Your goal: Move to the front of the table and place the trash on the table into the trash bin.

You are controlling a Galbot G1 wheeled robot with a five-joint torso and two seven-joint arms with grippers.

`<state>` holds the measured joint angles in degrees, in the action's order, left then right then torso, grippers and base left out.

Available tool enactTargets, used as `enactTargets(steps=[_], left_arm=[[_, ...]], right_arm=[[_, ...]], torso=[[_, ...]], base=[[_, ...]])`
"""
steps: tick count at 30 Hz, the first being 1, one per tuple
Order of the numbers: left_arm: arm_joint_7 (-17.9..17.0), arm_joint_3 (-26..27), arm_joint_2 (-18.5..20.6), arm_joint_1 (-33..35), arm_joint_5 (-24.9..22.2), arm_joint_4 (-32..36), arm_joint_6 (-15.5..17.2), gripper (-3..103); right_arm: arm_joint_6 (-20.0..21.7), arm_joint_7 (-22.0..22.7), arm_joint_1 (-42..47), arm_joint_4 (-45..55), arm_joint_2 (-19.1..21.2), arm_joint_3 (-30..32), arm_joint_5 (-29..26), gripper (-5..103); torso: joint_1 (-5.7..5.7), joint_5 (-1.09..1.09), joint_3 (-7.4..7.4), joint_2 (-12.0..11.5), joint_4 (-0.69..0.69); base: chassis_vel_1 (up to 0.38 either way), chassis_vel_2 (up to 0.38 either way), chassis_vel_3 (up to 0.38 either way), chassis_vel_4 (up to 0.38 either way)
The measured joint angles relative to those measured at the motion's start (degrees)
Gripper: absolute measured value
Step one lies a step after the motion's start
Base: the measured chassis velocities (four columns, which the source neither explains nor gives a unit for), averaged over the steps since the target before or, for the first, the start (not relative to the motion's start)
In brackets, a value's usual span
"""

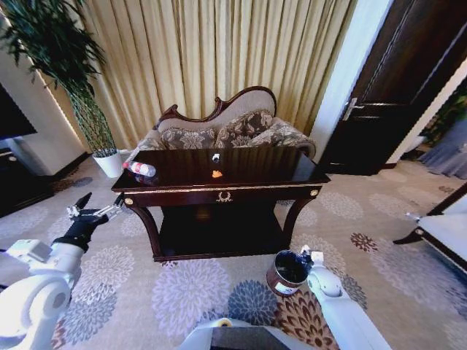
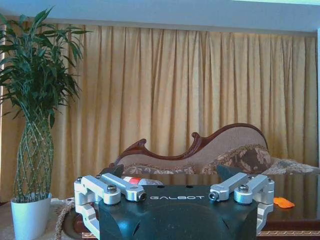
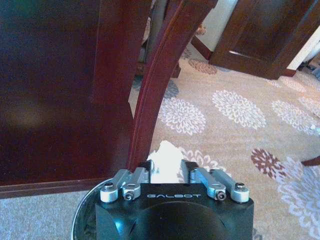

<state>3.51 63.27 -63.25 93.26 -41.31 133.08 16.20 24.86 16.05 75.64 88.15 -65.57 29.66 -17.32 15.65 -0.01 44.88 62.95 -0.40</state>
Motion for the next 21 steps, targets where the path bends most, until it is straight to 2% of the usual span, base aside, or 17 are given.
enactTargets(steps=[2, 3, 5, 6, 7, 9, 10, 11, 13, 14, 16, 21], left_arm=[[0.30, 0.05, 0.00, 0.01, 0.00, -0.30, -0.09, 100], [0.30, 0.05, 0.00, 0.01, 0.00, -0.30, -0.09, 100], [0.47, 0.06, 0.04, -0.05, 0.00, -0.50, -0.17, 100], [0.47, 0.06, 0.04, -0.05, 0.00, -0.50, -0.17, 100], [0.54, 0.06, 0.08, -0.08, 0.00, -0.53, -0.19, 100], [0.55, 0.06, 0.13, -0.09, 0.00, -0.55, -0.20, 100], [0.57, 0.05, 0.21, -0.12, -0.01, -0.55, -0.22, 100], [0.57, 0.05, 0.21, -0.12, -0.01, -0.55, -0.22, 100], [0.60, 0.07, 0.30, -0.14, -0.06, -0.55, -0.25, 100], [0.60, 0.07, 0.30, -0.14, -0.06, -0.55, -0.25, 100], [0.64, 0.05, 0.18, -0.15, -0.06, -0.55, -0.29, 100], [1.34, -0.11, -0.16, 0.15, 0.09, -0.55, -0.80, 100]], right_arm=[[0.00, -0.03, 0.04, 0.41, 0.33, 0.01, -0.10, 41], [0.00, -0.03, 0.04, 0.41, 0.33, 0.01, -0.10, 41], [-0.01, 0.09, 0.06, 0.66, 0.38, 0.04, -0.12, 52], [-0.01, 0.09, 0.06, 0.66, 0.38, 0.04, -0.12, 52], [-0.06, 0.16, 0.14, 0.94, 0.38, 0.04, -0.12, 63], [-0.31, 0.32, 0.19, 1.18, 0.37, 0.02, -0.12, 63], [-1.63, 0.70, 0.27, 1.94, 0.33, 0.01, -0.49, 74], [-1.63, 0.70, 0.27, 1.94, 0.33, 0.01, -0.49, 74], [-5.73, 0.75, 0.58, 5.23, 0.51, -0.06, -1.69, 85], [-5.73, 0.75, 0.58, 5.23, 0.51, -0.06, -1.69, 85], [-6.87, 0.75, 1.29, 11.03, 1.05, -0.05, -3.20, 95], [-9.03, 0.87, 2.83, 20.94, 1.91, 0.13, -6.94, 100]], torso=[[0.00, 0.00, 0.00, 0.00, 0.01], [0.00, 0.00, 0.00, 0.00, 0.01], [0.00, 0.00, 0.00, 0.00, 0.00], [0.00, 0.00, 0.00, 0.00, 0.00], [0.00, 0.00, 0.00, 0.00, 0.00], [0.00, 0.00, 0.00, 0.00, 0.00], [0.00, 0.01, 0.00, 0.00, -0.01], [0.00, 0.01, 0.00, 0.00, -0.01], [0.00, 0.02, 0.00, 0.00, 0.01], [0.00, 0.02, 0.00, 0.00, 0.01], [0.00, 0.00, 0.00, 0.00, 0.01], [0.00, 0.00, 0.00, 0.00, 0.00]], base=[[0.000, 0.000, 0.000, 0.000], [0.000, 0.000, 0.000, 0.000], [0.000, 0.000, 0.000, 0.000], [0.000, 0.000, 0.000, 0.000], [0.000, 0.000, 0.000, 0.000], [0.000, 0.000, 0.000, 0.000], [0.000, 0.000, 0.000, 0.000], [0.000, 0.000, 0.000, 0.000], [0.000, 0.000, 0.000, 0.000], [0.000, 0.000, 0.000, 0.000], [0.000, 0.000, 0.000, 0.000], [0.000, 0.000, 0.000, 0.000]])
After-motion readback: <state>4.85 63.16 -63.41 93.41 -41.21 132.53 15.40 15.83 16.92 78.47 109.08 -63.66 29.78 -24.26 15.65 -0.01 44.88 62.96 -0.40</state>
